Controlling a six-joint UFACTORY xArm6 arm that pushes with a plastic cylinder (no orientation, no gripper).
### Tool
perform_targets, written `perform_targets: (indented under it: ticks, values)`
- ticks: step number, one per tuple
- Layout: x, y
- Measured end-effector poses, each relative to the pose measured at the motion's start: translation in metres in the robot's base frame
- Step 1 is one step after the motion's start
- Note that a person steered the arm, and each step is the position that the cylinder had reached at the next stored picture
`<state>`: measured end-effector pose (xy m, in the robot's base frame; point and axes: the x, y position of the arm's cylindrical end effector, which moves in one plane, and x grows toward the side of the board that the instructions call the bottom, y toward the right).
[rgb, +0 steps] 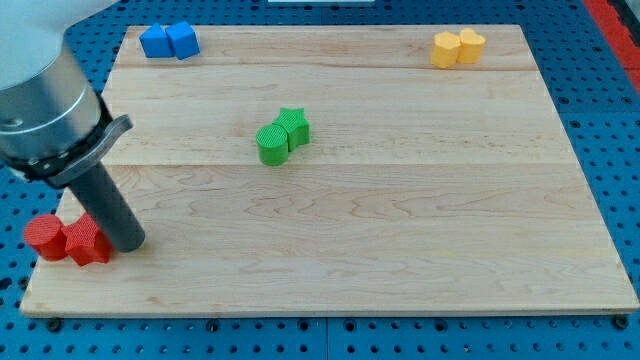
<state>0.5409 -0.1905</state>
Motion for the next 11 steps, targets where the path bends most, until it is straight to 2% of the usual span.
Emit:
perform_targets:
  ticks: [1, 2, 3, 4, 5, 7, 11]
  values:
    - [-0.03, 0.042]
    - [-0.07, 0.025]
    - [-0.097, -0.064]
    - [-0.097, -0.114]
    - [-0.097, -0.114]
    - [-0.021, -0.114]
    - [-0.01, -0.114]
